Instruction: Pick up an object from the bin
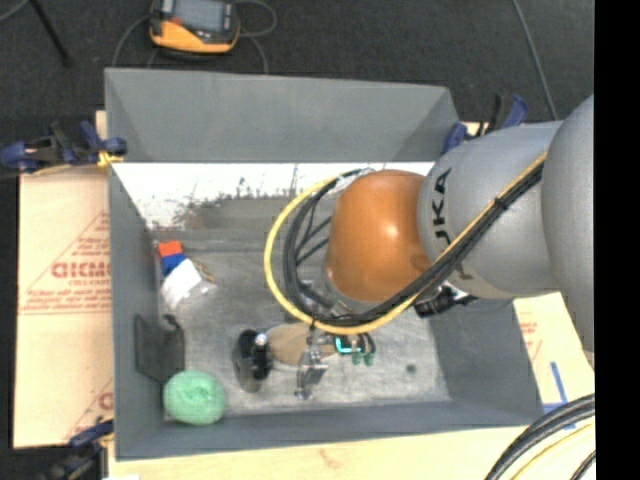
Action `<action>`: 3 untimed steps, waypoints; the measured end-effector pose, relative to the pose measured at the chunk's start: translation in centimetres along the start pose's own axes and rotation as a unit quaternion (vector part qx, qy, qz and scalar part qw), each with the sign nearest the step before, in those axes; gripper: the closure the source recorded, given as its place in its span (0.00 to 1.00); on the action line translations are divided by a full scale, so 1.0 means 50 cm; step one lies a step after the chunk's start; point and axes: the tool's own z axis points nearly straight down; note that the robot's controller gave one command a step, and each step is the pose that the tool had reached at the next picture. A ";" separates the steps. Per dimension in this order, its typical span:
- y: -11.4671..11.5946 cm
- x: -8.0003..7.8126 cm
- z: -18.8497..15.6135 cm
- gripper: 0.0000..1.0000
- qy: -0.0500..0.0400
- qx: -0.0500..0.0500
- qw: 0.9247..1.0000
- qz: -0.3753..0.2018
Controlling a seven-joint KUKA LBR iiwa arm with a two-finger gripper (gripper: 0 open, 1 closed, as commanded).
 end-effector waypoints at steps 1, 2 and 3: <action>0.000 -0.004 -0.008 0.00 -0.004 -0.001 1.000 0.002; -0.069 -0.061 0.122 0.00 -0.007 0.001 0.999 -0.031; -0.076 -0.093 0.147 0.00 -0.003 0.001 0.999 -0.046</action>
Offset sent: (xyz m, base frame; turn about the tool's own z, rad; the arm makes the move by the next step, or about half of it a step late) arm 0.0305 -0.0384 -0.0727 -0.0688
